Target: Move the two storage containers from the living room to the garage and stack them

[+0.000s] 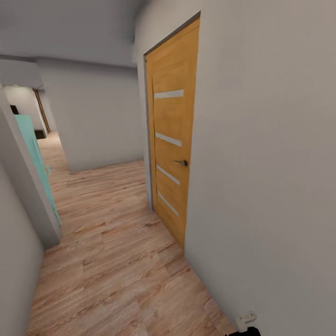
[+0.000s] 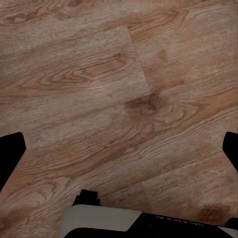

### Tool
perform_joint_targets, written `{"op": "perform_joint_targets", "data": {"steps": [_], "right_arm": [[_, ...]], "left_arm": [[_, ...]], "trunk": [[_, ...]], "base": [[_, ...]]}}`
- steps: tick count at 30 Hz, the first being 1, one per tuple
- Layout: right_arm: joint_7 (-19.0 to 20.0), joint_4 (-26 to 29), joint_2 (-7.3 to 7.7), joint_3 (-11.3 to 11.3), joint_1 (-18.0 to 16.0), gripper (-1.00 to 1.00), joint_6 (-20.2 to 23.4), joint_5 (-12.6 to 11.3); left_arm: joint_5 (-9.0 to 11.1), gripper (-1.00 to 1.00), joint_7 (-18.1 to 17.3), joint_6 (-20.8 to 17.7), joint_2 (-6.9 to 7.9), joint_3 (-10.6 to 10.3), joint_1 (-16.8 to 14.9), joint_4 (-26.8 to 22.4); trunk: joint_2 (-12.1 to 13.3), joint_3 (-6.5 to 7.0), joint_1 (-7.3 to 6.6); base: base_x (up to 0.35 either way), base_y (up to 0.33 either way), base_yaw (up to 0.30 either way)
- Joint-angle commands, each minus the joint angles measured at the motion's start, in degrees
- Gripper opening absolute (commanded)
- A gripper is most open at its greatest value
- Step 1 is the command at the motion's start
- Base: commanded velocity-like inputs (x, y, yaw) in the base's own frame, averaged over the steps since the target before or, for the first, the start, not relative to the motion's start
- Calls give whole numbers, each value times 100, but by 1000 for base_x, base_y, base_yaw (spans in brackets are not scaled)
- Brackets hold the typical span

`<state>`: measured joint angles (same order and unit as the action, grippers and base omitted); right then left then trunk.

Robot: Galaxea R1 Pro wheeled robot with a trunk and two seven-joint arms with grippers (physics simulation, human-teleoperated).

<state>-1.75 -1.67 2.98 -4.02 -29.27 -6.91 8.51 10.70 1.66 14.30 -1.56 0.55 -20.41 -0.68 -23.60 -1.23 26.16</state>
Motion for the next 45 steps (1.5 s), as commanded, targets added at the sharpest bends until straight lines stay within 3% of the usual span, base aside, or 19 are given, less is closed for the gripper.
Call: {"op": "perform_joint_targets", "data": {"steps": [1,45], "right_arm": [[-18,-18,1,-37,-9,100,-29,28],[-18,-18,1,-37,-9,100,-29,28]], "left_arm": [[22,100,9,18,-2,2,-7,7],[20,100,14,11,-2,-1,-7,7]], "trunk": [[-12,-13,7],[-12,-13,7]], "base": [[328,0,296],[328,0,296]]}}
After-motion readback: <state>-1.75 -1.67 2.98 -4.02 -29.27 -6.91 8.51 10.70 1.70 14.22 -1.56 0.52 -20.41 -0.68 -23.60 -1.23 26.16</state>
